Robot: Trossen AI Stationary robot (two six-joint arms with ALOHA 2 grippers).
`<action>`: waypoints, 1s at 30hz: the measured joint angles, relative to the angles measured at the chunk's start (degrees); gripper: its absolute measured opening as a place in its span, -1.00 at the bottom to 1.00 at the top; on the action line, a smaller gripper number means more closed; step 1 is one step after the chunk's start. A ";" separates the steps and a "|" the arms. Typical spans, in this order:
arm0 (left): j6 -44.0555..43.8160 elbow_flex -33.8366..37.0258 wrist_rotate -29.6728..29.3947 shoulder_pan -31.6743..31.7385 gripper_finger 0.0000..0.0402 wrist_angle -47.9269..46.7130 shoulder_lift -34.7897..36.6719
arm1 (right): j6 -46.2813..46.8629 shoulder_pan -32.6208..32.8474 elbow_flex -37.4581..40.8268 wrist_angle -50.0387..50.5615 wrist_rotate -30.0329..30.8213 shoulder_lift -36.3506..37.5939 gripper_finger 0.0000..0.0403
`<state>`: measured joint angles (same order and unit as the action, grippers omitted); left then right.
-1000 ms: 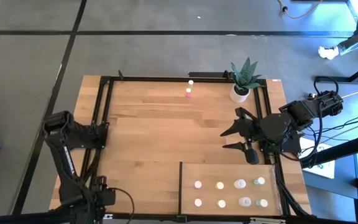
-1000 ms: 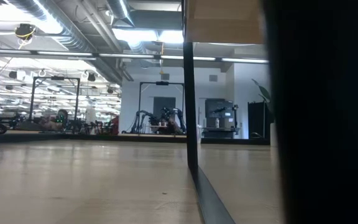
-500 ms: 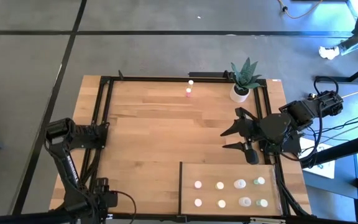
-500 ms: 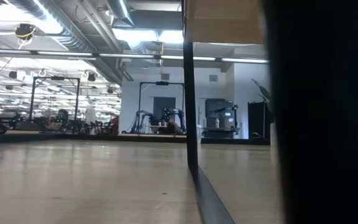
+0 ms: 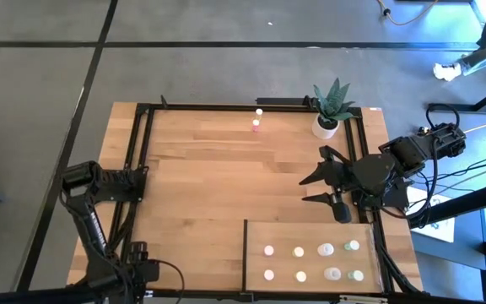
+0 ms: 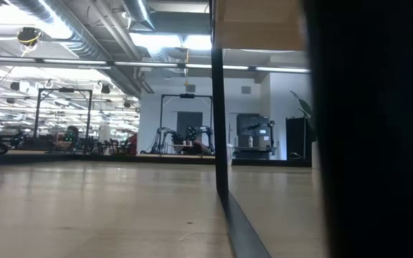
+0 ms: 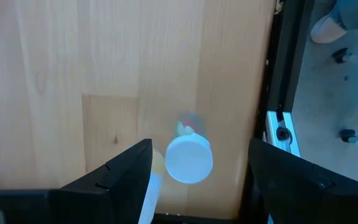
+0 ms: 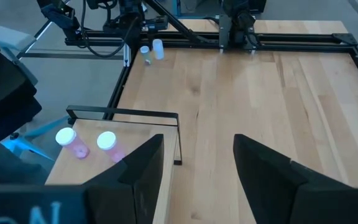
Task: Pick and place medicine bottles onto shelf by color
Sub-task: Put the blue pill bottle on the shelf aligned with the other blue pill bottle
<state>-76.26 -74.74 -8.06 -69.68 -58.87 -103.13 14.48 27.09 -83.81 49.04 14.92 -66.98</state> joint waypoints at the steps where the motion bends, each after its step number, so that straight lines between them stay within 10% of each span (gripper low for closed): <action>1: -0.04 0.00 0.00 -0.19 0.29 0.00 0.00 | 0.00 0.00 0.00 0.00 0.00 0.00 -0.03; 30: -0.12 3.34 -4.74 -0.77 0.29 4.53 -0.02 | 0.00 0.00 0.04 0.02 0.02 -0.02 -0.03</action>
<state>-76.38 -71.40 -12.80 -70.46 -54.34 -103.15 14.48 27.09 -83.77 49.06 14.94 -67.00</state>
